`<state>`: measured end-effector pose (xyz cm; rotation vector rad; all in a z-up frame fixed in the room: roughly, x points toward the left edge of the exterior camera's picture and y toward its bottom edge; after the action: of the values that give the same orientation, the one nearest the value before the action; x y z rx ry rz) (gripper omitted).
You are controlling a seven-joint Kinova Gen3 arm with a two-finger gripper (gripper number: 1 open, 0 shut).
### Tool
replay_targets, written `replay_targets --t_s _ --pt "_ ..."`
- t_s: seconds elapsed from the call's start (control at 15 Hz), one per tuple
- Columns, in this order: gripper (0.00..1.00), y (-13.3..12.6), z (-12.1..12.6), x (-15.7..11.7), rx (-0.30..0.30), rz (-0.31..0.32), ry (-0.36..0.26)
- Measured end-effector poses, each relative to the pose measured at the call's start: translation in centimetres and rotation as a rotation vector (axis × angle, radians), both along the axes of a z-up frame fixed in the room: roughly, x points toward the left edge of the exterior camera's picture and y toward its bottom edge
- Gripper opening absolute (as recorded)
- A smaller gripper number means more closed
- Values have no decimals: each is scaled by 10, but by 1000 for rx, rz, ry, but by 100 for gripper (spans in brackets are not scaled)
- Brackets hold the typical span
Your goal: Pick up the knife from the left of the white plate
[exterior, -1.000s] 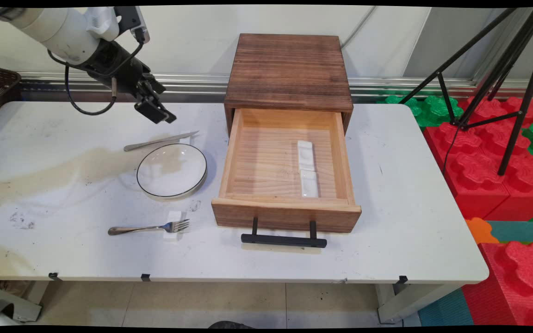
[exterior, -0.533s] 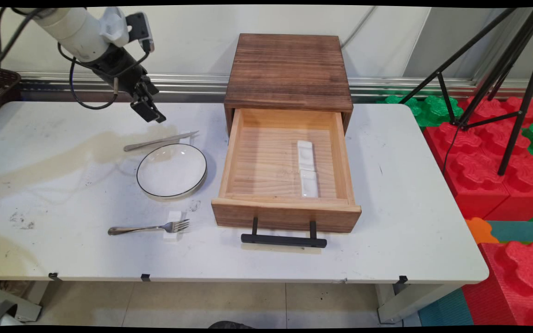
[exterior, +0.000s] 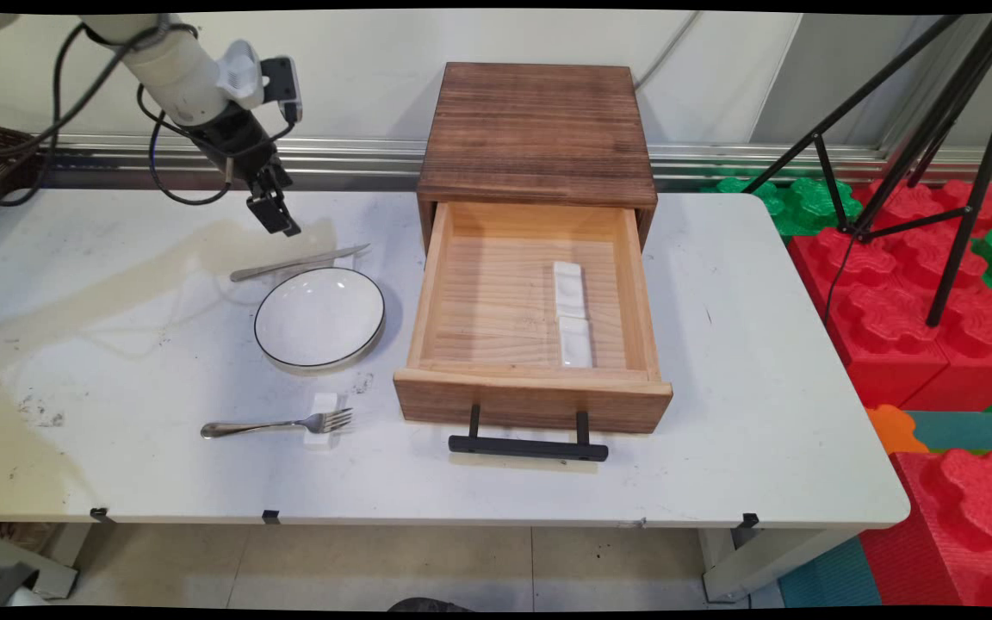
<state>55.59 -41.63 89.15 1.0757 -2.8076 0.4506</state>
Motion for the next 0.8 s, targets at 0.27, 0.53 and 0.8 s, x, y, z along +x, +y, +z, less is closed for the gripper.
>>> replay_targets --t_s 0.27,0.53,0.8 --pt "100 -12 -15 10 37 -19 -19" --pt "100 -23 -35 17 85 -54 -27" --pt "100 -34 -51 22 103 -69 -17"
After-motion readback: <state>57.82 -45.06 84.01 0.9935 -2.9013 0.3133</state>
